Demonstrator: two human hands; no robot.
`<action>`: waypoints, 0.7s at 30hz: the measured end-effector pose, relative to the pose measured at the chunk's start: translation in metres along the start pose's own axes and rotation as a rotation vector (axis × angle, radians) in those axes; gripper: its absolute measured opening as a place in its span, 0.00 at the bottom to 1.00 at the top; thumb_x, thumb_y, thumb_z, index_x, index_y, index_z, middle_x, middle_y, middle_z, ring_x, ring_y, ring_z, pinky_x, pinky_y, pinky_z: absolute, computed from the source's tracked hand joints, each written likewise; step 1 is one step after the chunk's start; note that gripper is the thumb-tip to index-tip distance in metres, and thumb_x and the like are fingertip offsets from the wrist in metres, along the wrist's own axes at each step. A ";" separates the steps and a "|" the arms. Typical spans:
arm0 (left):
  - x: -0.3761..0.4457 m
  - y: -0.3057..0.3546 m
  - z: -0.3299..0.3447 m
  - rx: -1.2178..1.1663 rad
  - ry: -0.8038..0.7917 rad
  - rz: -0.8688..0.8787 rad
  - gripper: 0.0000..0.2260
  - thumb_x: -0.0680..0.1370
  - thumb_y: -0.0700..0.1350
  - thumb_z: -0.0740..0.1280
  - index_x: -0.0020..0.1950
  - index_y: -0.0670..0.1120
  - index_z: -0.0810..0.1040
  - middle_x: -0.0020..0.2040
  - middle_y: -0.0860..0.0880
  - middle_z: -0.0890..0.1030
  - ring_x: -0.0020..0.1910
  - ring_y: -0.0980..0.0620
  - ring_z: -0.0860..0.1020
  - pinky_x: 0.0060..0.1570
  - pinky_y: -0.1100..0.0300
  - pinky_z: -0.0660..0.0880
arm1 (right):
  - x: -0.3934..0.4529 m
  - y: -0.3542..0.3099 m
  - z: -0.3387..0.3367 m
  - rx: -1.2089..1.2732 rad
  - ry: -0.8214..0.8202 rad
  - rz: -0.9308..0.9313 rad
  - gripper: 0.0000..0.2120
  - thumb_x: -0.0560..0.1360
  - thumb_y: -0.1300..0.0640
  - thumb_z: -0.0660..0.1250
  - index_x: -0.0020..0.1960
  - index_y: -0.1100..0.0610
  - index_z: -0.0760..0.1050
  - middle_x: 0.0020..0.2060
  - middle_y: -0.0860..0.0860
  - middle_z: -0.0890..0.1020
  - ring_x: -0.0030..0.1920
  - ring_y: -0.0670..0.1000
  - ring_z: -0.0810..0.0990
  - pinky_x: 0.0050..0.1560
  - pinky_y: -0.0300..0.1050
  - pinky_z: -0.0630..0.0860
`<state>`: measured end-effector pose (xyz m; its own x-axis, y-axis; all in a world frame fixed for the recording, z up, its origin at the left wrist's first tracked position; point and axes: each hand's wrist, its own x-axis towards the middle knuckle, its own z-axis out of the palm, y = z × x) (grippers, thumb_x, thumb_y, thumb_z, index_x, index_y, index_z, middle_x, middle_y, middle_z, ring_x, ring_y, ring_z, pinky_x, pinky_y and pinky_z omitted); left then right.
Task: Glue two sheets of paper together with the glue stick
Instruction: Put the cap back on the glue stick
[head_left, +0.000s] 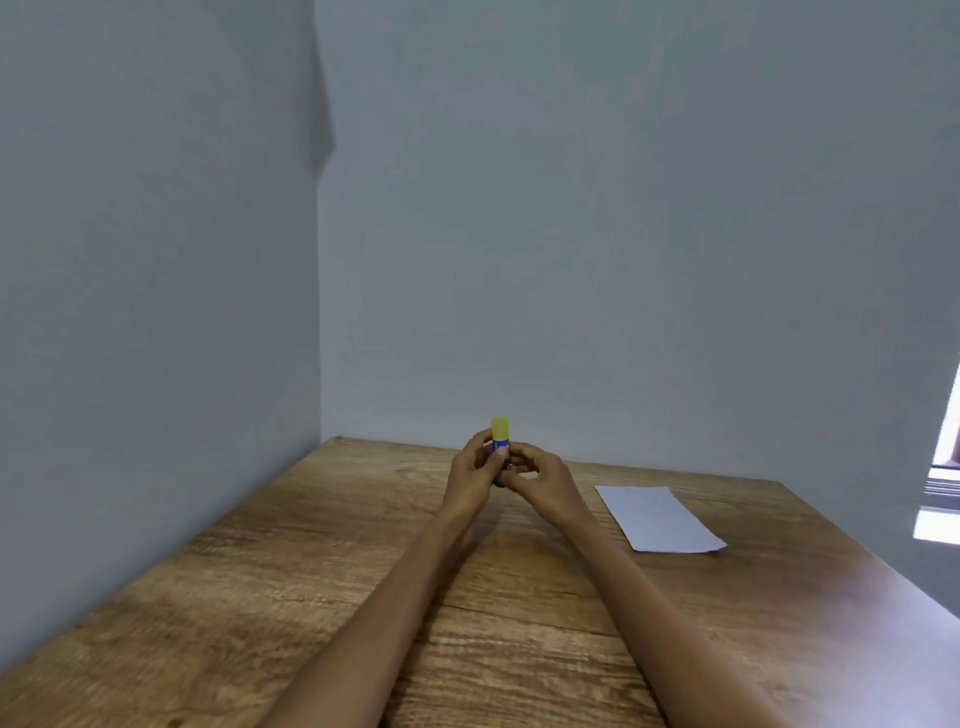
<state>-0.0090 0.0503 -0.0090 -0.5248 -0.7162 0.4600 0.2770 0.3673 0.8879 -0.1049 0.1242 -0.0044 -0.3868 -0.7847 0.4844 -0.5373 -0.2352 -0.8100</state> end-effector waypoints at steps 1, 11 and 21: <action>0.000 -0.001 0.002 0.007 -0.048 -0.005 0.10 0.81 0.38 0.59 0.59 0.46 0.75 0.47 0.52 0.81 0.45 0.59 0.80 0.41 0.69 0.77 | -0.001 0.001 -0.001 -0.031 0.023 -0.004 0.09 0.72 0.61 0.69 0.51 0.54 0.81 0.42 0.48 0.85 0.43 0.43 0.83 0.44 0.35 0.78; -0.018 0.002 0.014 -0.042 -0.317 -0.227 0.27 0.82 0.57 0.44 0.68 0.42 0.71 0.64 0.44 0.77 0.62 0.53 0.75 0.61 0.66 0.70 | -0.006 0.019 -0.008 -0.310 0.137 0.125 0.07 0.69 0.56 0.72 0.47 0.54 0.81 0.37 0.49 0.84 0.39 0.47 0.80 0.38 0.41 0.72; -0.020 0.002 0.014 -0.022 -0.317 -0.268 0.22 0.81 0.59 0.43 0.51 0.56 0.76 0.52 0.55 0.81 0.51 0.62 0.80 0.51 0.66 0.73 | -0.008 0.023 -0.009 -0.276 0.068 0.217 0.15 0.67 0.57 0.75 0.53 0.54 0.80 0.41 0.48 0.84 0.44 0.46 0.81 0.33 0.26 0.66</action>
<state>-0.0090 0.0731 -0.0159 -0.8013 -0.5655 0.1951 0.1123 0.1780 0.9776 -0.1209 0.1302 -0.0239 -0.5580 -0.7574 0.3392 -0.6156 0.1037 -0.7812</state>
